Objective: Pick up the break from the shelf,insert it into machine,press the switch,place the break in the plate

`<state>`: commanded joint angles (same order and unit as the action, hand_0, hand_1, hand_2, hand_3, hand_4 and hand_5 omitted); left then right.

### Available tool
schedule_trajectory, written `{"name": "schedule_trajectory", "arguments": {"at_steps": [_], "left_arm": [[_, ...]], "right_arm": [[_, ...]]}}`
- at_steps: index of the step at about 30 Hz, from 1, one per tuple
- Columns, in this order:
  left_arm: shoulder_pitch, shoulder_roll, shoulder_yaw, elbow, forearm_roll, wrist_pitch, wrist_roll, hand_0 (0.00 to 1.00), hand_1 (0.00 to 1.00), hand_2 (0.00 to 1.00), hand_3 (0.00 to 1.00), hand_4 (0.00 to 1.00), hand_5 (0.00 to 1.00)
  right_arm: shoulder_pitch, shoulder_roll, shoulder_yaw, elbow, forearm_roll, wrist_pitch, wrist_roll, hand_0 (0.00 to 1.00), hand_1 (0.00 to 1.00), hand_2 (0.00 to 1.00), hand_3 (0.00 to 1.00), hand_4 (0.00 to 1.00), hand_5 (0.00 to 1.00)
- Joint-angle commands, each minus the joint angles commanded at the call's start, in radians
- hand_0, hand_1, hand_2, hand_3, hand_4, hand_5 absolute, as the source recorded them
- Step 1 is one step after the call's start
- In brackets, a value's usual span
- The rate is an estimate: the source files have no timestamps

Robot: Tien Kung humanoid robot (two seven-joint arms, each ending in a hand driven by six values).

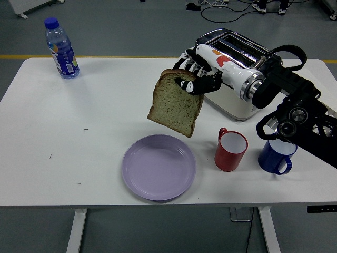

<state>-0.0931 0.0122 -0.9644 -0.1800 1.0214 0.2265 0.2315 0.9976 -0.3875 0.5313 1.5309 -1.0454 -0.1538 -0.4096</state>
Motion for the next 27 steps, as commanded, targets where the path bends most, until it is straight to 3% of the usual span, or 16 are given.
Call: {"name": "schedule_trajectory", "arguments": {"at_steps": [5, 11, 18, 26, 27], "left_arm": [[-0.001, -0.001, -0.001, 0.000, 0.000, 0.000, 0.000, 0.624, 0.448, 0.450, 0.507, 0.255, 0.820], [0.000, -0.002, -0.001, 0.000, 0.001, -0.001, 0.001, 0.624, 0.448, 0.448, 0.506, 0.256, 0.821], [-0.003, -0.002, 0.006, 0.000, -0.008, 0.001, -0.001, 0.624, 0.448, 0.447, 0.507, 0.253, 0.818], [-0.005, -0.002, 0.012, 0.000, -0.011, 0.002, -0.002, 0.626, 0.448, 0.447, 0.506, 0.254, 0.819], [-0.005, -0.002, 0.012, 0.000, -0.011, 0.002, -0.002, 0.624, 0.448, 0.447, 0.507, 0.254, 0.818]], "right_arm": [[-0.002, 0.033, -0.095, -0.042, 0.175, 0.023, -0.020, 0.123, 0.250, 0.350, 0.425, 0.466, 0.002], [-0.016, 0.090, -0.144, -0.095, 0.258, 0.016, -0.022, 0.135, 0.248, 0.347, 0.421, 0.457, 0.002], [-0.035, 0.165, -0.148, -0.213, 0.280, -0.035, 0.008, 0.149, 0.246, 0.347, 0.424, 0.444, 0.002], [-0.037, 0.204, -0.139, -0.269, 0.262, -0.057, 0.044, 0.170, 0.248, 0.350, 0.431, 0.464, 0.002], [-0.039, 0.207, -0.140, -0.272, 0.259, -0.055, 0.047, 0.315, 0.346, 0.417, 0.500, 0.425, 0.002]]}}
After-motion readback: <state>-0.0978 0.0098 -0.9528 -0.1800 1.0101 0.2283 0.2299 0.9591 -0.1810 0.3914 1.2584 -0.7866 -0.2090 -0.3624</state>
